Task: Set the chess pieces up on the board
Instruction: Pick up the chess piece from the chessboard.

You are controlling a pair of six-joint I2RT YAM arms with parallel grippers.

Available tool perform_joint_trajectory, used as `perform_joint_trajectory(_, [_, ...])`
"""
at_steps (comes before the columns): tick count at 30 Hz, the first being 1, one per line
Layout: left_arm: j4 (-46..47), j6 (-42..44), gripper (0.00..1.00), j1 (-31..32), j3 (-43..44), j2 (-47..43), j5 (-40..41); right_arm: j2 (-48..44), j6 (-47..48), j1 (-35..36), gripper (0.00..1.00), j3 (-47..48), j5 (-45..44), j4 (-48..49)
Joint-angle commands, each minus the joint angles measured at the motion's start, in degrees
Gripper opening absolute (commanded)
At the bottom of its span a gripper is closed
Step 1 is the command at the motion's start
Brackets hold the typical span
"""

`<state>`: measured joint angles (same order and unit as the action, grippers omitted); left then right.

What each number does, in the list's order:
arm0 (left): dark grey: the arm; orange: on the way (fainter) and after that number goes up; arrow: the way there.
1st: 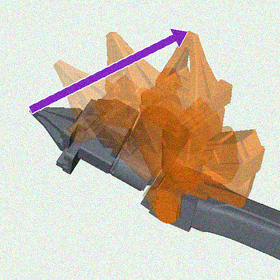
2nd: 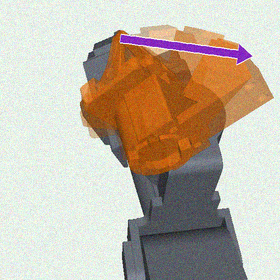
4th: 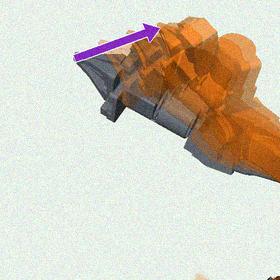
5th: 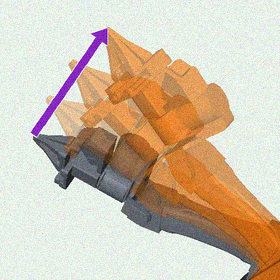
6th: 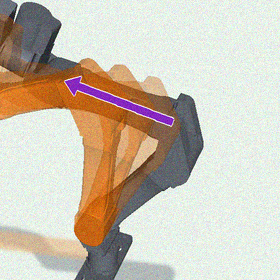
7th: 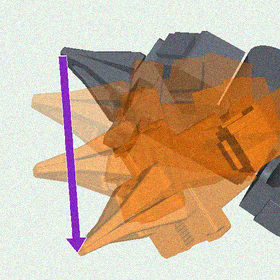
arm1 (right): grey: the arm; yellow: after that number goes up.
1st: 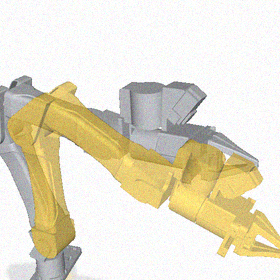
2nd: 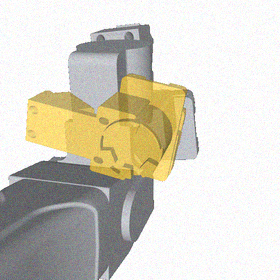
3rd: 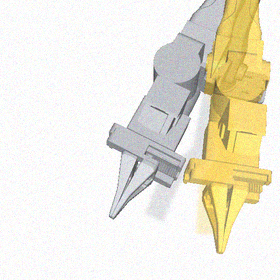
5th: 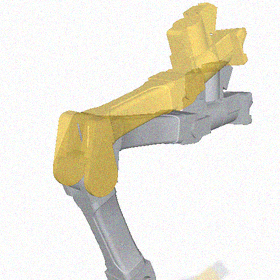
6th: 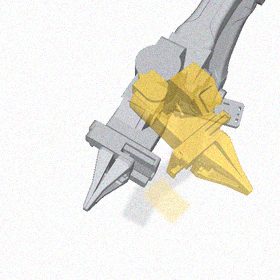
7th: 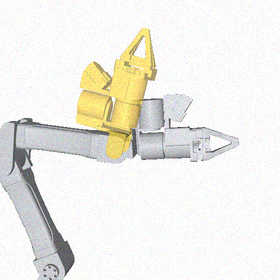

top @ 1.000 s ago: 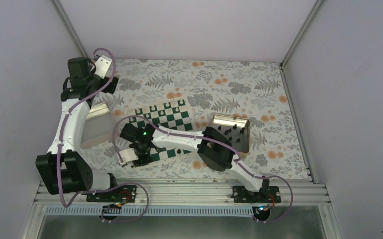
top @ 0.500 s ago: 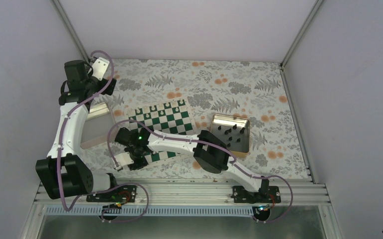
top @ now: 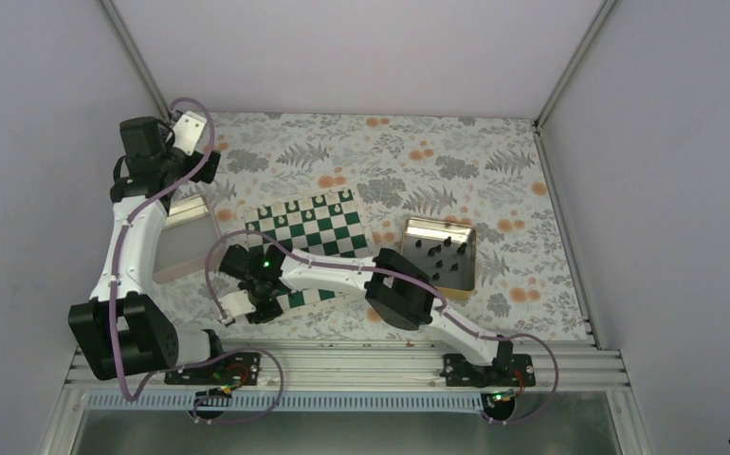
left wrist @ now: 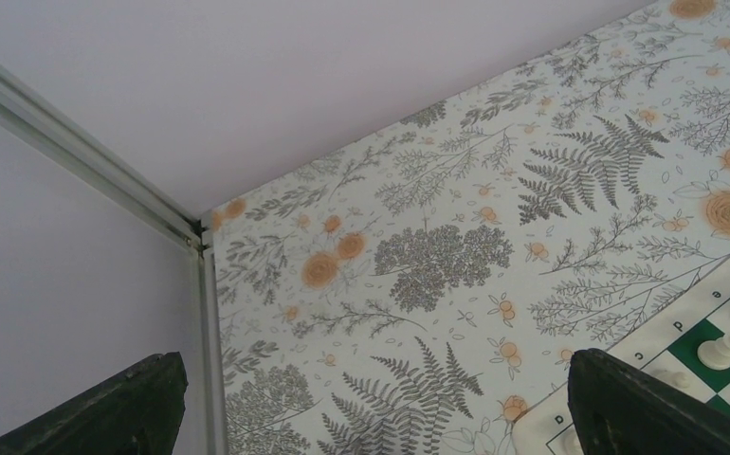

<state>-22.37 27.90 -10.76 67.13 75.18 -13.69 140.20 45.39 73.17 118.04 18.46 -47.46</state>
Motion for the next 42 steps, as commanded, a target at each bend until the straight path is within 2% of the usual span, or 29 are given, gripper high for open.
perform_joint_trajectory(1, [0.9, 0.6, 1.00, -0.5, -1.1, -1.2, -2.0, 1.7, 0.1, 0.6, 0.16, 1.3, -0.4, 0.6])
perform_joint_trajectory(3, [1.0, 0.6, 1.00, -0.7, -1.3, -1.1, -2.2, 1.8, -0.1, 0.6, 0.15, 1.1, -0.6, 1.0])
perform_joint_trajectory(7, [1.0, 0.4, 1.00, -0.8, -1.2, -0.9, -2.4, 1.3, -1.4, 0.4, 0.05, 1.4, 0.3, 1.4])
perform_joint_trajectory(16, [1.2, -1.1, 1.00, -0.8, -0.6, -0.1, -3.9, -2.9, -4.9, -5.9, 0.04, -0.7, 9.5, 1.4])
perform_joint_trajectory(21, [1.5, -1.6, 1.00, -0.8, -0.8, 0.4, -4.1, -8.0, -6.1, -8.0, 0.04, -8.5, 11.1, 8.5])
perform_joint_trajectory(32, [1.3, -2.4, 1.00, -0.8, -0.8, 0.8, -4.5, -9.8, -9.7, -9.7, 0.04, -12.2, 19.7, 14.7])
perform_joint_trajectory(42, [2.3, -3.4, 1.00, -0.8, -2.3, 0.3, -5.0, -12.8, -18.6, -11.5, 0.04, -21.0, 25.9, 29.8])
